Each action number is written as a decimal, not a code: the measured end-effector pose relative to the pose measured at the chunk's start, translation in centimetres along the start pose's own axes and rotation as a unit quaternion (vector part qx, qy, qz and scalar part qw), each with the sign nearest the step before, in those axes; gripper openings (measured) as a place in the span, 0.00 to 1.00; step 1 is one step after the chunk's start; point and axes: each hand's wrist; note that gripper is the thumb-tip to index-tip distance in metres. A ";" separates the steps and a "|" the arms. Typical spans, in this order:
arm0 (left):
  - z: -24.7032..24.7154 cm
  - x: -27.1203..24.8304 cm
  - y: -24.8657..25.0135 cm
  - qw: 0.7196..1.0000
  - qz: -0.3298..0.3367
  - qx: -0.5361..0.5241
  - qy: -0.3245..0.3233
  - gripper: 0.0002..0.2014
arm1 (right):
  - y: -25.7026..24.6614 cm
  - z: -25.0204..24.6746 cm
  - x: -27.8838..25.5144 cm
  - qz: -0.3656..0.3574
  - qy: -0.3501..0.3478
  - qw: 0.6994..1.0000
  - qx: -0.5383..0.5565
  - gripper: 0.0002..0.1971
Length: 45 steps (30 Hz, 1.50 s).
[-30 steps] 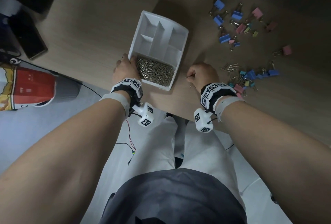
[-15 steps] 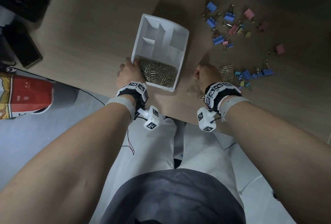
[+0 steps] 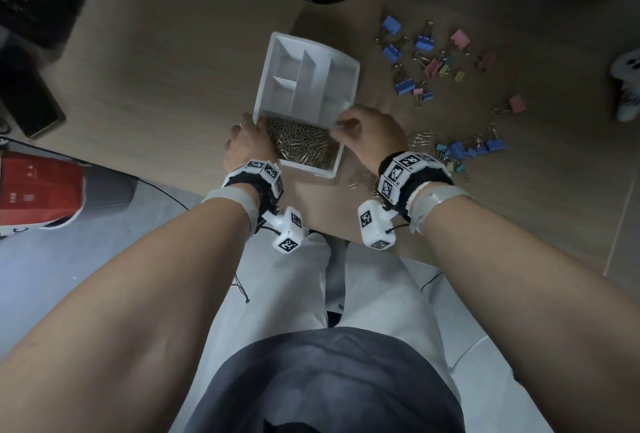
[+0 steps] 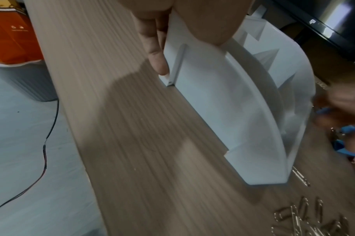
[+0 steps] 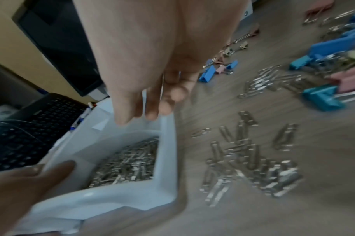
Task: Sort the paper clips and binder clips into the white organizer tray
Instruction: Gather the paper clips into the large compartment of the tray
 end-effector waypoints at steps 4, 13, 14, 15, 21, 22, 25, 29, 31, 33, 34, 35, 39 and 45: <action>-0.3 -0.2 0.0 1.000 0.007 -0.002 0.001 0.23 | 3.2 -0.4 -2.4 0.092 -0.064 0.989 -0.091 0.36; -0.2 -0.1 -0.1 1.000 0.017 0.004 0.012 0.23 | 2.6 1.8 -4.8 0.110 -0.152 0.970 -0.153 0.44; -0.2 -0.1 -0.1 1.000 0.017 0.004 0.014 0.23 | 2.8 2.0 -4.7 0.102 -0.145 0.973 -0.146 0.38; -0.2 -0.1 -0.1 1.000 0.015 0.004 0.017 0.23 | 3.0 2.1 -4.6 0.092 -0.134 0.977 -0.138 0.32; 0.0 0.1 -0.1 1.000 0.008 0.011 0.027 0.23 | 4.2 2.3 -3.9 0.053 -0.045 0.993 -0.098 0.05; 0.0 0.1 -0.1 0.999 0.009 0.012 0.030 0.23 | 4.2 2.1 -3.7 0.053 -0.050 0.993 -0.096 0.04; 0.2 0.1 -0.1 0.999 0.009 0.008 0.033 0.23 | 4.1 1.5 -3.2 0.053 -0.081 0.990 -0.104 0.04; 0.2 0.0 -0.1 0.999 0.008 0.009 0.037 0.23 | 4.2 1.6 -3.1 0.082 -0.056 0.991 -0.088 0.07; 0.1 0.0 0.0 0.999 0.011 0.012 0.035 0.23 | 4.3 1.6 -3.1 0.104 -0.019 0.993 -0.050 0.07; 0.1 0.0 0.0 0.999 0.012 0.008 0.035 0.23 | 3.7 1.3 -2.9 0.093 0.022 0.995 0.004 0.06; 0.1 0.0 0.0 0.999 0.011 0.005 0.034 0.23 | 3.1 1.1 -2.6 0.067 0.034 0.997 0.028 0.04; 0.1 0.1 -0.1 0.999 0.012 0.004 0.032 0.23 | 2.2 0.8 -2.3 0.036 0.033 0.998 0.049 0.03; -0.2 -0.1 0.0 1.000 0.007 0.006 0.021 0.22 | -1.0 0.4 -0.7 -0.020 0.003 0.998 0.054 0.18; -0.5 0.5 -0.3 1.000 0.011 0.013 0.006 0.23 | 1.0 0.7 -1.6 0.117 -0.006 0.991 -0.066 0.12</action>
Point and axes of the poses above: each hand's wrist, its own x-axis towards the middle knuckle, its own z-axis out of the palm, y = z × x, and after that the axes turned 14 degrees about -z, right-handed
